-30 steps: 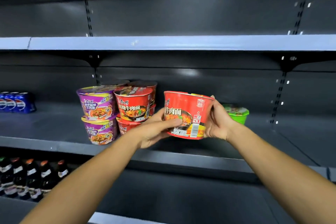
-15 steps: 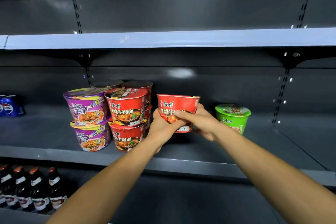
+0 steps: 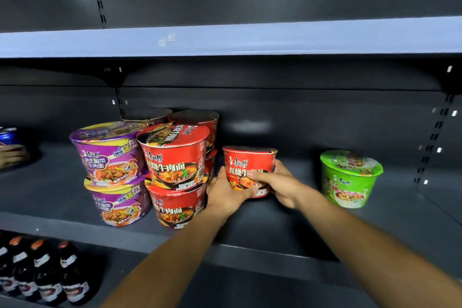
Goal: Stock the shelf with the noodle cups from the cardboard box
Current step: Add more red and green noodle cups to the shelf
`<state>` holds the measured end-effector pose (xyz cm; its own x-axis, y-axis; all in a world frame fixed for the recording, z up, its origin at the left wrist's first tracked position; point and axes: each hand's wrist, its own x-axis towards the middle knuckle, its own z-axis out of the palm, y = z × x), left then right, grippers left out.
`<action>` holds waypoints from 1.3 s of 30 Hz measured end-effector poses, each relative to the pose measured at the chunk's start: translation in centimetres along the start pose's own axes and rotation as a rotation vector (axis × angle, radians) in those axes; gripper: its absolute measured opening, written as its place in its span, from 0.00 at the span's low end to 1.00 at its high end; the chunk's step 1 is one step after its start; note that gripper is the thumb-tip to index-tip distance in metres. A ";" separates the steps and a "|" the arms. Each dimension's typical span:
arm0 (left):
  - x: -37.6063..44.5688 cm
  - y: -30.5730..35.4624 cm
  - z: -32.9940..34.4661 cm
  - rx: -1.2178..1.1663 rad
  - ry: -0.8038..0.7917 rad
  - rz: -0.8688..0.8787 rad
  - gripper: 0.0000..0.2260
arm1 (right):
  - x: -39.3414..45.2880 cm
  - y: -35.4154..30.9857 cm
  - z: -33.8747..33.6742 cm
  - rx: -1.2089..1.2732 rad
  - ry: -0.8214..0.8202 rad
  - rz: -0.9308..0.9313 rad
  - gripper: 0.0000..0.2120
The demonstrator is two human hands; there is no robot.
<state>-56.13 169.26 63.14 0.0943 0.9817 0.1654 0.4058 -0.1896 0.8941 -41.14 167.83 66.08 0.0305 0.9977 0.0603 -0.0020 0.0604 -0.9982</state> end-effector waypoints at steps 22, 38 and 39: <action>3.7 -3.2 2.0 -0.185 -0.020 -0.146 0.32 | 5.5 4.4 -0.2 -0.018 -0.015 0.047 0.39; -1.1 0.2 0.0 -0.131 -0.109 -0.218 0.18 | 2.2 3.2 0.2 -0.132 0.199 0.178 0.46; -1.4 0.4 -0.3 -0.119 -0.114 -0.223 0.16 | 1.6 3.1 0.0 -0.166 0.218 0.193 0.44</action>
<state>-56.37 167.81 63.36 0.1191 0.9894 -0.0828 0.3191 0.0409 0.9468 -41.12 169.65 63.13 0.2582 0.9593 -0.1142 0.1334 -0.1525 -0.9793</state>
